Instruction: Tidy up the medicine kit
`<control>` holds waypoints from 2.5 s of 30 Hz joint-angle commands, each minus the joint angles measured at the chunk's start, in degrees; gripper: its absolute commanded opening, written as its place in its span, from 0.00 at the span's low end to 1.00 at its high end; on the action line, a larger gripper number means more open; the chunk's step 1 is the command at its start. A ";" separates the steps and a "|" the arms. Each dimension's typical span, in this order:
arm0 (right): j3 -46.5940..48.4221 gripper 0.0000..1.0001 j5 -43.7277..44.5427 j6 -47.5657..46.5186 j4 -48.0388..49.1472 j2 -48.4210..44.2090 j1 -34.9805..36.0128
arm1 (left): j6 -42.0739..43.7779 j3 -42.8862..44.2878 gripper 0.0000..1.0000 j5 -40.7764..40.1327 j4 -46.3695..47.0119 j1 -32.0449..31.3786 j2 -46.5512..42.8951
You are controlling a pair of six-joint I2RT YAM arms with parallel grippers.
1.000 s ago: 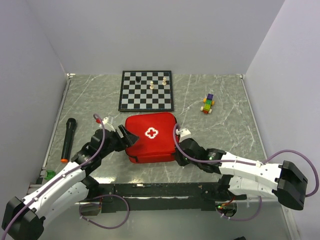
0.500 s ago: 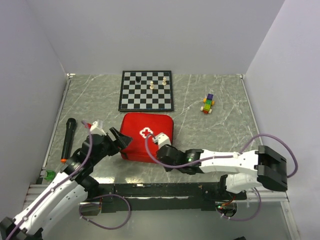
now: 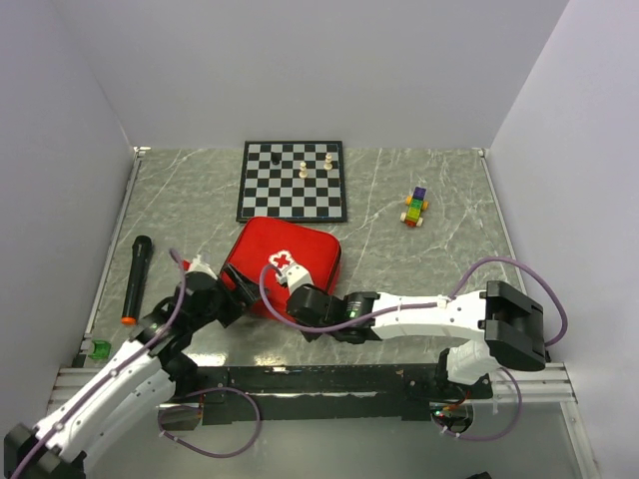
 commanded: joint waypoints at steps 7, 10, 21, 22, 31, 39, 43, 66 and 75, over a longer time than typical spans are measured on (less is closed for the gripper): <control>-3.00 0.00 3.91 3.00 -0.88 -3.32 1.24 | 1.90 2.12 0.83 -0.90 10.45 0.26 15.52; -4.49 0.00 4.70 4.14 -1.49 -4.55 1.68 | 1.98 1.86 0.79 -3.62 10.37 0.43 16.23; -11.52 0.00 6.64 8.36 -3.51 -10.18 1.94 | 6.11 0.36 0.60 -2.31 12.74 7.28 19.57; -11.96 0.00 6.90 8.89 -3.60 -10.61 1.94 | 6.46 0.45 0.60 -2.23 12.82 7.64 19.66; -17.41 0.00 10.16 17.60 -5.38 -14.83 -0.51 | 8.75 1.95 0.60 -1.61 13.88 11.06 21.33; -13.04 0.00 6.29 7.41 0.53 -10.72 1.85 | 10.60 7.21 0.84 -1.87 5.63 12.65 16.51; -6.36 0.00 4.10 1.96 1.85 -5.89 3.00 | 10.42 9.15 0.90 -2.40 -0.96 12.65 10.01; 1.66 0.00 -0.31 -2.54 2.81 3.53 5.63 | 6.90 0.54 0.59 8.50 9.75 12.47 18.76; -5.28 0.00 3.30 0.63 0.97 -1.82 5.63 | 10.42 3.00 0.12 3.49 9.83 12.91 25.45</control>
